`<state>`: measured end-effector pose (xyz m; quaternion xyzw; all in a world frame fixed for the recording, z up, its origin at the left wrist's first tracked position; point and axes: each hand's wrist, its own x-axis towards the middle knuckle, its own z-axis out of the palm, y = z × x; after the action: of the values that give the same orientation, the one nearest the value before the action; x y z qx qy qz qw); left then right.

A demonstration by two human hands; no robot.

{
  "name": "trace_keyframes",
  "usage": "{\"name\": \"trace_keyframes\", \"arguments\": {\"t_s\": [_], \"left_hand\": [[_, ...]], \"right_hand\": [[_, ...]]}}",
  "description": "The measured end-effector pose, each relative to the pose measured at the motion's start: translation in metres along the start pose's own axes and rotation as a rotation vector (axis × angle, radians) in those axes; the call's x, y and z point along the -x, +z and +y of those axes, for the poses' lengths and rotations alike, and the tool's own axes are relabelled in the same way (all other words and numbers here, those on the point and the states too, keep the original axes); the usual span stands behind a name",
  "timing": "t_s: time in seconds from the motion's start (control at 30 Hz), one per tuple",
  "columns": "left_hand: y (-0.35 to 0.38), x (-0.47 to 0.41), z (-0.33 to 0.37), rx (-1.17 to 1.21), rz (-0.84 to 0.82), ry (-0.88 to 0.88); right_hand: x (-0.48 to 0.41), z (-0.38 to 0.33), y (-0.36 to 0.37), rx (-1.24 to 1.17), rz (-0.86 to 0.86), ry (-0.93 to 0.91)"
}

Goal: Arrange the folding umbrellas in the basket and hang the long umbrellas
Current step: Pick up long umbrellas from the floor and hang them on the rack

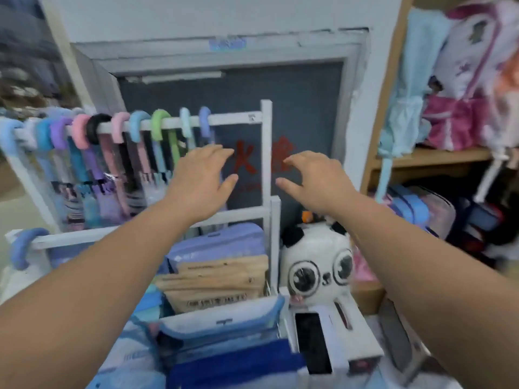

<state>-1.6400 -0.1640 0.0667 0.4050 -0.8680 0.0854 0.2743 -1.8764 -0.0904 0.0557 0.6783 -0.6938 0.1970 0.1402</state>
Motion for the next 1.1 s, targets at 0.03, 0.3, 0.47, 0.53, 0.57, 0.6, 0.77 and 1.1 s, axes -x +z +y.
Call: {"name": "trace_keyframes", "arguments": {"t_s": [0.03, 0.3, 0.47, 0.53, 0.57, 0.6, 0.77, 1.1], "left_hand": [[0.008, 0.007, 0.009, 0.022, -0.029, 0.032], [0.088, 0.057, 0.143, 0.239, -0.25, 0.227], [0.142, 0.091, 0.261, 0.314, -0.405, 0.385], [0.165, 0.102, 0.314, 0.319, -0.453, 0.448], [0.177, 0.108, 0.341, 0.315, -0.478, 0.473], [0.189, 0.113, 0.367, 0.311, -0.497, 0.493], [0.256, 0.154, 0.48, 0.333, -0.669, 0.45], [0.403, 0.22, 0.558, 0.266, -1.046, 0.337]], "right_hand": [[0.02, 0.007, 0.004, 0.013, -0.016, 0.049], [0.232, 0.085, 0.01, 0.068, -0.213, 0.502], [0.37, 0.152, 0.008, 0.076, -0.36, 0.778], [0.419, 0.181, 0.009, 0.093, -0.459, 0.843], [0.442, 0.196, 0.01, 0.098, -0.507, 0.863], [0.464, 0.211, 0.01, 0.097, -0.544, 0.879], [0.559, 0.292, 0.018, 0.029, -0.677, 0.946], [0.656, 0.392, 0.104, -0.096, -0.94, 1.046]]}}
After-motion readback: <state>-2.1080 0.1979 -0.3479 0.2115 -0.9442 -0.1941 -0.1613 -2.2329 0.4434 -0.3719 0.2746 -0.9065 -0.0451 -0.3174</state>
